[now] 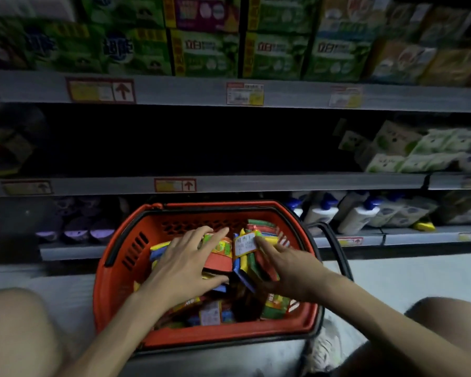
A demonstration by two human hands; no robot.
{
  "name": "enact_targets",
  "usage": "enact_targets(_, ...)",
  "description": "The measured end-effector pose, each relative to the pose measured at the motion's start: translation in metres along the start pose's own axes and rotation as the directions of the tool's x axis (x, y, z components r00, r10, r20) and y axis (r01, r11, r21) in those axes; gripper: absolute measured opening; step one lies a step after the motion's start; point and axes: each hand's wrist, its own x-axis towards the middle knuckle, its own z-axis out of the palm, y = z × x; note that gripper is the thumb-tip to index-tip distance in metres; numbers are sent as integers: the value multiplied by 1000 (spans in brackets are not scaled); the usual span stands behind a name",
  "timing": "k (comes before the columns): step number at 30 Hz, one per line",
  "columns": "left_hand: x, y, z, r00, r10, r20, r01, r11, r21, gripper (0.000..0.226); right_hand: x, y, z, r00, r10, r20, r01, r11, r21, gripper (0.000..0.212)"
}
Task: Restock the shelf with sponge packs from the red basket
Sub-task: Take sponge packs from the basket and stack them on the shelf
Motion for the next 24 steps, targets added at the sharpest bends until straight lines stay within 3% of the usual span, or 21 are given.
enact_targets(7,19,-6,28,987,-1,160,-20,991,132,108,28,-4,4,997,52,-57,-50,998,45,117)
enact_targets(16,42,-12,27,931,-57,360,19,994,109,111,56,13,-8,995,-98,7,93,965,246,118)
enact_targets(20,32,-7,21,926,-66,371,54,998,42,105,50,21,-20,983,-184,-11,181,950,257,103)
enact_targets(24,22,5,24,968,-66,241,78,996,-41,99,41,5,-28,971,-165,-173,200,958,207,90)
